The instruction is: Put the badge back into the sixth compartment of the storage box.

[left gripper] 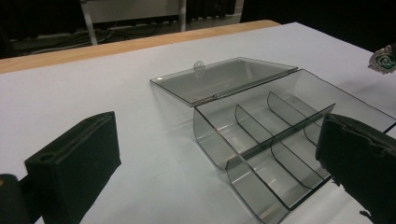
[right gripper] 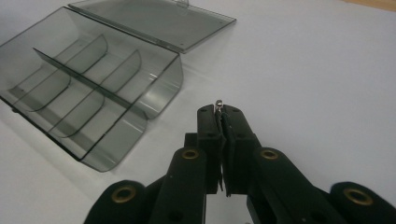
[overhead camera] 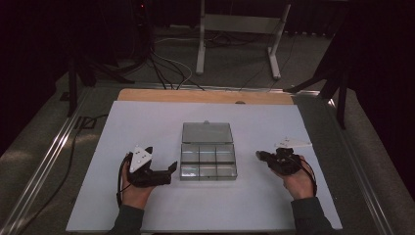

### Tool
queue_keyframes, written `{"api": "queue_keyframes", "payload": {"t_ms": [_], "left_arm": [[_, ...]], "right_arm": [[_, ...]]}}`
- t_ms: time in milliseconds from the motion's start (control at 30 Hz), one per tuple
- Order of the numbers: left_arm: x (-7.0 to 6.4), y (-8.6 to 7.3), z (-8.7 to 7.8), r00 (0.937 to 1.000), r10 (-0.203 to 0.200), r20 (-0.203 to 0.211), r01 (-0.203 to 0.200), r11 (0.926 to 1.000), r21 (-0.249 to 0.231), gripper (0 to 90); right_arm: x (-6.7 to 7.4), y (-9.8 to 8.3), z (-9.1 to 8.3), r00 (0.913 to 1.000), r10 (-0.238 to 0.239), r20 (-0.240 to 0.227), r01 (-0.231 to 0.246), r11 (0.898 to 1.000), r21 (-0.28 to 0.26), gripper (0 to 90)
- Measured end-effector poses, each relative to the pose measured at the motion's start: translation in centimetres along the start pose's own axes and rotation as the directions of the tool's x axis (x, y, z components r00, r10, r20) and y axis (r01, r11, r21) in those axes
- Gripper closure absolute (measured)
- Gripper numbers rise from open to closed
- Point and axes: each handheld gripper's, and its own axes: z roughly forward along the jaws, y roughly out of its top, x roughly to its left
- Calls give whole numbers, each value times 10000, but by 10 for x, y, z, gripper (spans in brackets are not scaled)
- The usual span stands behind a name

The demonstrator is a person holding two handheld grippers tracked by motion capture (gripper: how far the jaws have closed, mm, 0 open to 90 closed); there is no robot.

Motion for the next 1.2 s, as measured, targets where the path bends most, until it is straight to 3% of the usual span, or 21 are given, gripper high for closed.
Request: {"api": "queue_keyframes", "payload": {"t_ms": [567,900,1200], "left_arm": [[0,0,-1,10000,6,-29,-6,10000,-43,13],[-1,1,-1,10000,59,-35,-59,10000,-58,13],[-1,1,-1,10000,61,-32,-61,10000,-62,13]], "right_arm": [[27,9,1,9983,-385,-438,375,9990,-247,877],[42,14,4,9931,-620,-999,593,9978,-301,877],[53,16,7,9900,-801,-1159,770,9966,-308,877]]}}
